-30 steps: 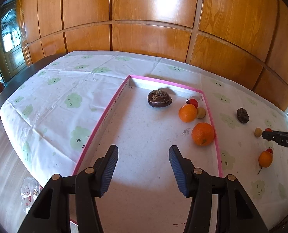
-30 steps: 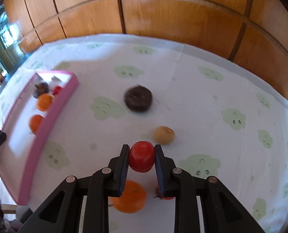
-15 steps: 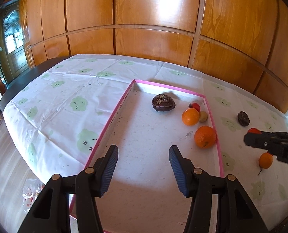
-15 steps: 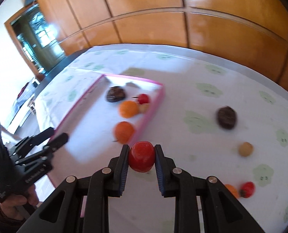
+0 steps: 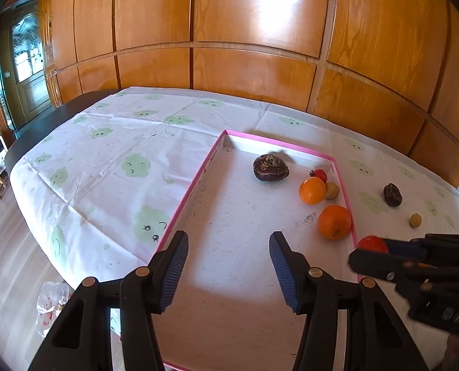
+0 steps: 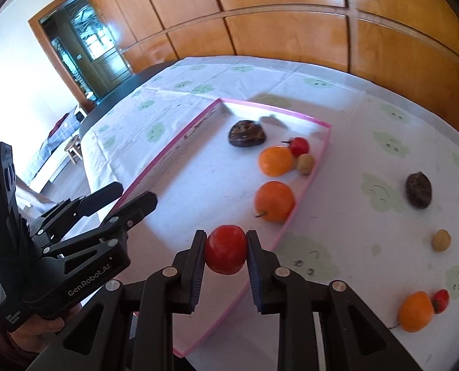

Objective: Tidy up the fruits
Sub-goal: 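Lower the red tomato into the tray and open the right tool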

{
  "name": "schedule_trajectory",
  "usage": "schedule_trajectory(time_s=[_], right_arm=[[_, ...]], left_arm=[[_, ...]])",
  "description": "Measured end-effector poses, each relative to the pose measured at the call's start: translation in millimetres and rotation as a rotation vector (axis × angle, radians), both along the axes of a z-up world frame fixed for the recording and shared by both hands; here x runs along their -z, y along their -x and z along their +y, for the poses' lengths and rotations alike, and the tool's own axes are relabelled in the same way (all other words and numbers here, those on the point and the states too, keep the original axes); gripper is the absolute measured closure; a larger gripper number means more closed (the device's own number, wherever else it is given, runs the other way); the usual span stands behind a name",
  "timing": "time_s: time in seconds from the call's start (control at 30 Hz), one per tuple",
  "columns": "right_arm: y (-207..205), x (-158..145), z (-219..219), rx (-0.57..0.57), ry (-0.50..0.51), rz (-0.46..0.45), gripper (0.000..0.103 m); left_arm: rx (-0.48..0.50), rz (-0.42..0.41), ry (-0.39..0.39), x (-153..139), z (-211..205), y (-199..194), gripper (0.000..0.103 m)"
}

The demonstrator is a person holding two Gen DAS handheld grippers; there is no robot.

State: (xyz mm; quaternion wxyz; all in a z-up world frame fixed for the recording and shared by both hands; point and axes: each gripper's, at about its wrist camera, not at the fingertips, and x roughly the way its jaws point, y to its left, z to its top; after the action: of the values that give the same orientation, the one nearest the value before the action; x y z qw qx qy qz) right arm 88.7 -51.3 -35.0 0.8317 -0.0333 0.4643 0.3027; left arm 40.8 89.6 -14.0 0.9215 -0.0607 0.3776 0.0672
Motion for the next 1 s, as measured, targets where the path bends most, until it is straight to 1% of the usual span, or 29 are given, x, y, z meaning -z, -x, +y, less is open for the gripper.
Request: schedule_trajectory(time_s=[0.2,0.5,0.63,0.77,1.0], right_arm=[[-5.9,10.9,19.2,-0.035,0.070,-0.011,0.078],[-20.9,26.2,31.8,-0.042,0.166,-0.027,0.077],[-25.5,33.0,32.0,-0.025,0.200,-0.036,0.077],[-28.2,37.0,29.8,-0.014,0.205,-0.039,0.077],[-27.4,34.6,24.6,0.001,0.173,-0.042,0.076]], left_arm=[[-0.011,0.002,0.002,1.2,3.7,1.4,0.048],[-0.022,0.013,0.007,5.0,6.8,0.4,0.048],[-0.021,0.017,0.009,6.5,6.7,-0.3,0.048],[-0.019,0.021,0.012,7.7,6.5,-1.3,0.048],[-0.014,0.021,0.008,8.1,5.1,-1.8,0.048]])
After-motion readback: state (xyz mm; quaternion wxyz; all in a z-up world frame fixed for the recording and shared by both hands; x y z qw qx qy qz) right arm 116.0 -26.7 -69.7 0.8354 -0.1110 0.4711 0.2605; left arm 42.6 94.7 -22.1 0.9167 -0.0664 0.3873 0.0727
